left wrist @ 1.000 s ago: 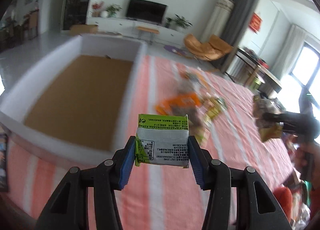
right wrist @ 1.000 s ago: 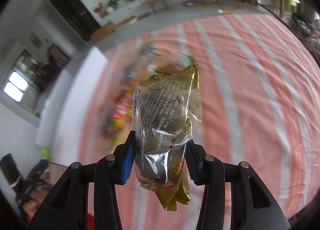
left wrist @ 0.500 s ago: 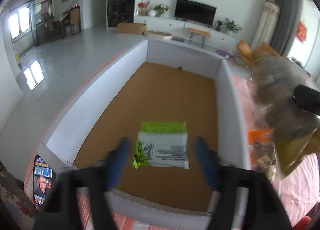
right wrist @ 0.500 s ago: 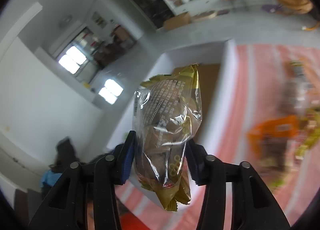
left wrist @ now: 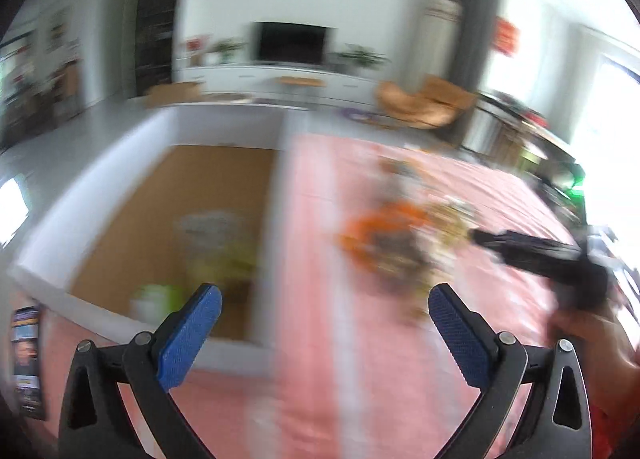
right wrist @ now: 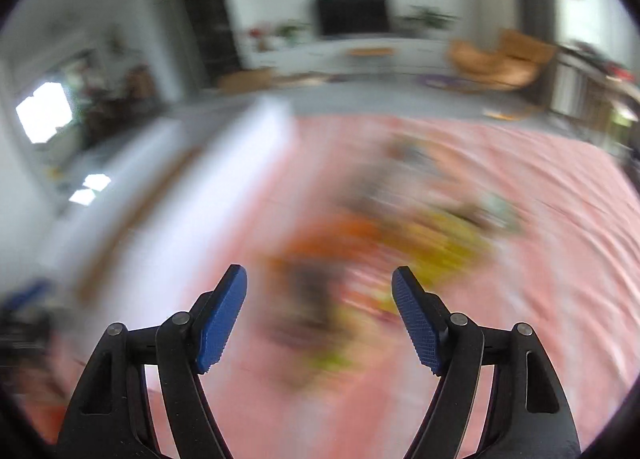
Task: Organize snacks
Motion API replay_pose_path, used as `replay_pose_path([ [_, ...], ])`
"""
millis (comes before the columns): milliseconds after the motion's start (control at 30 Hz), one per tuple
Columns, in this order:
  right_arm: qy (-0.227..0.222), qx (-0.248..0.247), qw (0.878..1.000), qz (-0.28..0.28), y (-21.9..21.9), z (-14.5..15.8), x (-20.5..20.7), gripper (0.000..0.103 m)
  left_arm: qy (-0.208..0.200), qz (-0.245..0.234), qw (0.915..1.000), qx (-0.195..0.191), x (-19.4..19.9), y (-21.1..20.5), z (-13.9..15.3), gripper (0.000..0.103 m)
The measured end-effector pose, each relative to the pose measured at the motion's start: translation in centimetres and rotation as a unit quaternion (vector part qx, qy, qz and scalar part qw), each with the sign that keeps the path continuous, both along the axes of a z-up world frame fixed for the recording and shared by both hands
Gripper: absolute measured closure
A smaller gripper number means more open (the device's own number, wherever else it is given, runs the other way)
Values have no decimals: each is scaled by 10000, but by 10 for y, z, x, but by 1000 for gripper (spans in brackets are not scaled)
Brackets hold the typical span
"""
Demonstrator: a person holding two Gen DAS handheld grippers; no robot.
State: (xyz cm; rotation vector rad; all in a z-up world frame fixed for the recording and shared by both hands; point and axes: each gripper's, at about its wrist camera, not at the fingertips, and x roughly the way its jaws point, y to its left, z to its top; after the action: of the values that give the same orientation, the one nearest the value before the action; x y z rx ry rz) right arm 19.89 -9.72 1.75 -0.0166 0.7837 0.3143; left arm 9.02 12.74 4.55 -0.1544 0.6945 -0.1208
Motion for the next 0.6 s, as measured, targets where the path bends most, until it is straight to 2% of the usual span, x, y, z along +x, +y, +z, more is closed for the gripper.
replay_pose_path([
  [67,221,-345,9974,-589,-54,-28,0,25,130,-478,9987,-94,-6,-40,-8,0],
  [133,375,-514,9926,-1037,-98,-49,-8,25,418,-971,9942,-214,-6,-82,-29,0],
  [267,469,-604,9865,-1452,-138,-67,-25,25,808,-1140,9899,257,3,-130,-71,0],
  [333,468,-565,9863,-1475,-144,-73,-24,25,908,-1026,9893,498,9,-132,-89,1],
  [433,470,-499,9871,-1448,-144,-78,-26,25,1016,-834,9900,509,15,-119,-103,0],
  [600,459,-472,9866,-1493,-143,-87,-27,25,1107,-542,9893,785,18,-100,-118,1],
])
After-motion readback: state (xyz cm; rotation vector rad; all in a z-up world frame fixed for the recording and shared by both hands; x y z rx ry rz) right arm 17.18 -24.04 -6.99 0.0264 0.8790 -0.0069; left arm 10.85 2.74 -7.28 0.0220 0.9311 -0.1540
